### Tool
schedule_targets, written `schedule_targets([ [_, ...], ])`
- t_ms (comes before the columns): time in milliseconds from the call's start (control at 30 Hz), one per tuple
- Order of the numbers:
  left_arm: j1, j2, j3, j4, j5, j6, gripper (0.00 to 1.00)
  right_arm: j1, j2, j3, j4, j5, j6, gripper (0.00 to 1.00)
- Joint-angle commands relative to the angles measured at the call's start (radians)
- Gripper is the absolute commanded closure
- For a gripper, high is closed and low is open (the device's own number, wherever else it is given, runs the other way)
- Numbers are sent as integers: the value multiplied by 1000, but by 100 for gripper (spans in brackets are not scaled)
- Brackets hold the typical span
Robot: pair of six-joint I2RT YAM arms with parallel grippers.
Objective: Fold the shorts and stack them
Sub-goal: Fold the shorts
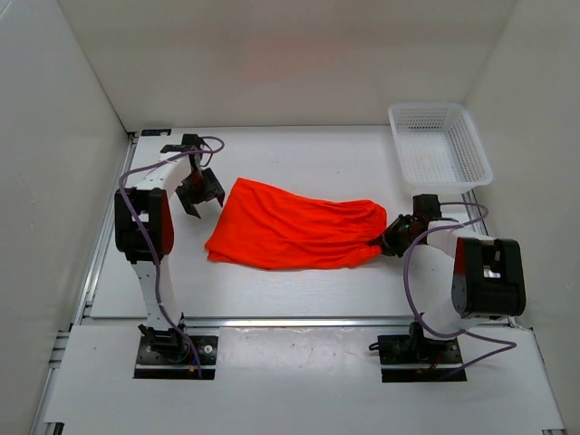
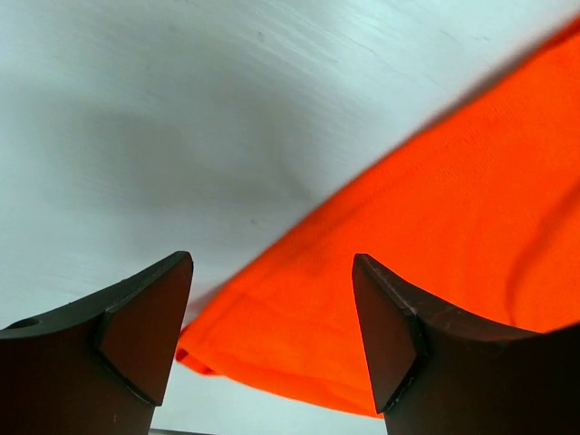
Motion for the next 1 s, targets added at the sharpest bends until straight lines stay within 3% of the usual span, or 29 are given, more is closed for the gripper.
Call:
schedule_targets([
  [0, -3, 32, -9, 43, 70, -19, 18, -5, 22, 63, 9, 108, -33, 80],
  [100, -3, 43, -9, 55, 94, -28, 19, -5, 13, 101, -46, 161, -82, 99],
  [400, -21, 34, -65, 64, 84, -28, 19, 66, -81, 284, -266, 316, -283, 99],
  [500, -21, 34, -65, 73, 84, -28, 19, 157, -90, 388, -335, 372, -355, 99],
  [733, -32, 64, -56, 82, 115, -28, 19, 400, 29, 712, -490, 490, -476, 99],
  [967, -32, 64, -65, 82, 124, -19, 19, 679, 268, 1089, -603, 629, -499, 99],
])
